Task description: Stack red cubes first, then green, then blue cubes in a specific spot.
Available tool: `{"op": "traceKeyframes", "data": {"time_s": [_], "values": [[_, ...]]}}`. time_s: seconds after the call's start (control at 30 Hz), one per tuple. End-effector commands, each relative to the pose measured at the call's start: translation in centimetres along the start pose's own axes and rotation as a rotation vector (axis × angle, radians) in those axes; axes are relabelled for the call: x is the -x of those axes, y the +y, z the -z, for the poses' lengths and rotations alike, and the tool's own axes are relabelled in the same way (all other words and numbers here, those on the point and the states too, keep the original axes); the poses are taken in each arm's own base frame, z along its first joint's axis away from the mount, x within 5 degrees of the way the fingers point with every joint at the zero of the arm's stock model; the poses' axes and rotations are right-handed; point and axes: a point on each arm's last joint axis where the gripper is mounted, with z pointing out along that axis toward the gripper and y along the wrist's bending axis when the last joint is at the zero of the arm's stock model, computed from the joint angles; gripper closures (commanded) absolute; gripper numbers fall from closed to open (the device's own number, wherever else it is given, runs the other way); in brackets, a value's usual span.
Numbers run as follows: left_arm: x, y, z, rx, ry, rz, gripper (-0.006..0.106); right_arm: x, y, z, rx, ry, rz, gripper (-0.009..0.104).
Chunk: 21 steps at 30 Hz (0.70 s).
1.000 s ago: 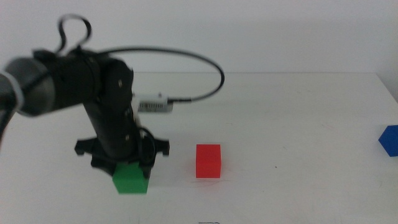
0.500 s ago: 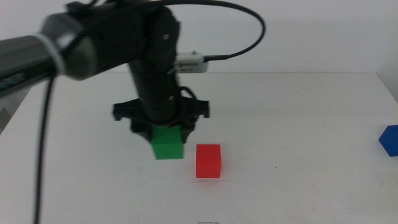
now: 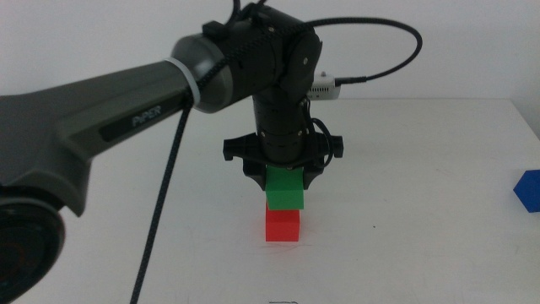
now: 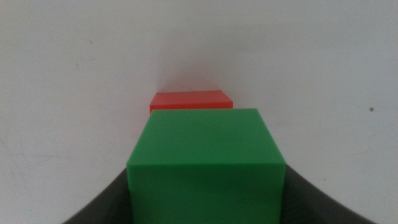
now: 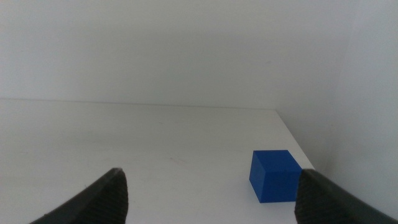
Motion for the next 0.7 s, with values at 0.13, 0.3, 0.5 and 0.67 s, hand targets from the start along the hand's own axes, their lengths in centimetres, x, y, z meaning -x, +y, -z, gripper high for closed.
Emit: {"op": "traceKeyframes", "data": {"time_s": [0.13, 0.3, 0.5, 0.67], "values": [[-0.5, 0.1, 2.1, 0.014, 0.026, 0.016, 0.078, 1.4, 0.0, 0.3, -0.002, -0.118, 0.018, 0.001], [-0.4, 0.2, 2.0, 0.021, 0.023, 0.028, 0.078, 1.4, 0.0, 0.3, -0.002, -0.118, 0.018, 0.001], [-0.4, 0.4, 1.8, 0.041, 0.017, 0.026, 0.078, 1.4, 0.0, 0.3, -0.002, -0.118, 0.018, 0.001], [-0.4, 0.4, 1.7, 0.046, 0.017, 0.028, 0.078, 1.4, 0.0, 0.3, -0.002, -0.118, 0.018, 0.001]]}}
